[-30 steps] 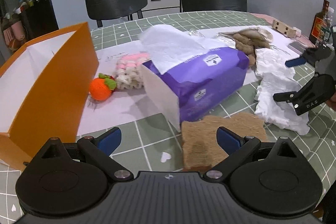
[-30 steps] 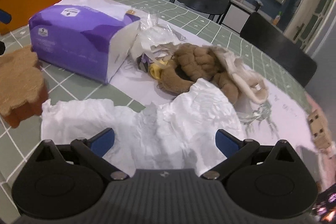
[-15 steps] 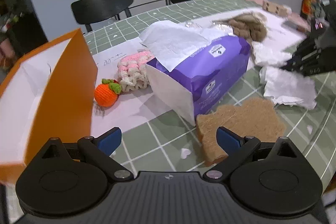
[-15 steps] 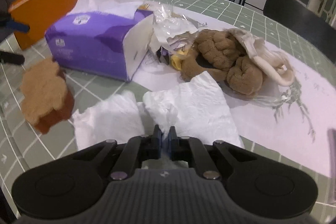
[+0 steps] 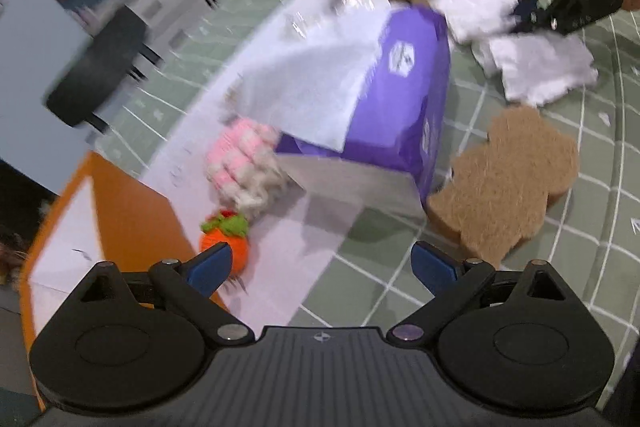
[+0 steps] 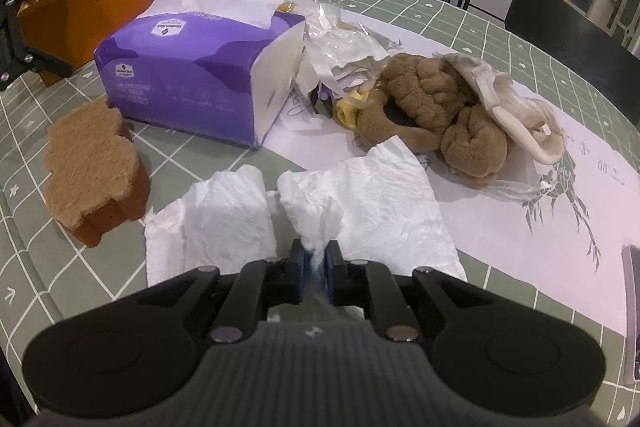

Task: Organize soft objects
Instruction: 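Grasp the white tissue with the right gripper while the left gripper approaches the orange crocheted fruit, then close the left gripper on the orange crocheted fruit, then carry the orange fruit in the left gripper while the right gripper carries the tissue over the box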

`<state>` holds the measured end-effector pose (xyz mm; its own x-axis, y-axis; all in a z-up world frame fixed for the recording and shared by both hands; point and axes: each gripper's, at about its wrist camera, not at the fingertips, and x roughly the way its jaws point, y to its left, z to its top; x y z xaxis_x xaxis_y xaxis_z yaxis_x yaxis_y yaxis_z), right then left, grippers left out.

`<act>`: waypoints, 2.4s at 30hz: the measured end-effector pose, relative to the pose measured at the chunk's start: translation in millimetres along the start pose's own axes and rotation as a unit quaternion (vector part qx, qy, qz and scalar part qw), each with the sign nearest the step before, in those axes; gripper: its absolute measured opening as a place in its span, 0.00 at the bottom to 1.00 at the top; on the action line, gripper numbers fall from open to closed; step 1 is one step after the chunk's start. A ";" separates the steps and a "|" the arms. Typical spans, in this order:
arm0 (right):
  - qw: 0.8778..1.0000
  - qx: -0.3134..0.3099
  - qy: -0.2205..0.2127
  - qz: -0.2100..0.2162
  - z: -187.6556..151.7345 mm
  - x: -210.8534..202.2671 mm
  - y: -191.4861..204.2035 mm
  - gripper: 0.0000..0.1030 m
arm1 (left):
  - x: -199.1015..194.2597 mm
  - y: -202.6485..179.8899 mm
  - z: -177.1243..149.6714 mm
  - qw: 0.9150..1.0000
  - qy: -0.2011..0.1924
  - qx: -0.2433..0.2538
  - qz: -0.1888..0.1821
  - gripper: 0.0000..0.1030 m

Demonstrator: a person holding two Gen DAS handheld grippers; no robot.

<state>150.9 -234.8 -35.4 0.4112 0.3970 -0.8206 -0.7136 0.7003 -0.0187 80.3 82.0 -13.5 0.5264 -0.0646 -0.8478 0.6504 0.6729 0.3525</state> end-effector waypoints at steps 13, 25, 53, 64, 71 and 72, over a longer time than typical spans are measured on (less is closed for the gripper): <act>1.000 -0.006 -0.002 0.001 -1.0 -0.9 1.1 0.15 | 36.0 27.3 19.3 0.986 0.061 0.155 0.012 1.00; 1.000 -0.002 -0.004 0.007 -1.8 -1.3 -1.8 0.15 | 79.2 42.9 24.4 0.969 0.137 0.207 0.008 1.00; 0.999 0.016 -0.001 0.050 -5.0 9.9 -0.6 0.97 | 84.7 61.1 30.2 0.978 0.145 0.147 -0.004 0.46; 0.999 0.036 -0.004 0.005 2.5 0.4 -1.7 0.04 | 65.0 55.0 29.9 0.985 0.118 0.128 0.003 0.45; 0.999 0.027 -0.025 0.005 10.9 -19.0 2.9 0.03 | 44.7 45.2 21.9 0.988 0.099 0.121 -0.001 0.45; 0.999 0.029 -0.030 0.007 12.0 -24.2 2.5 0.03 | 40.5 41.8 19.9 0.988 0.097 0.123 -0.002 0.45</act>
<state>145.9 -235.4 -8.8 0.4368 0.4406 -0.7842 -0.6863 0.7269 0.0262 139.7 92.9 -25.2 0.4239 0.0921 -0.9010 0.7779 0.4724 0.4143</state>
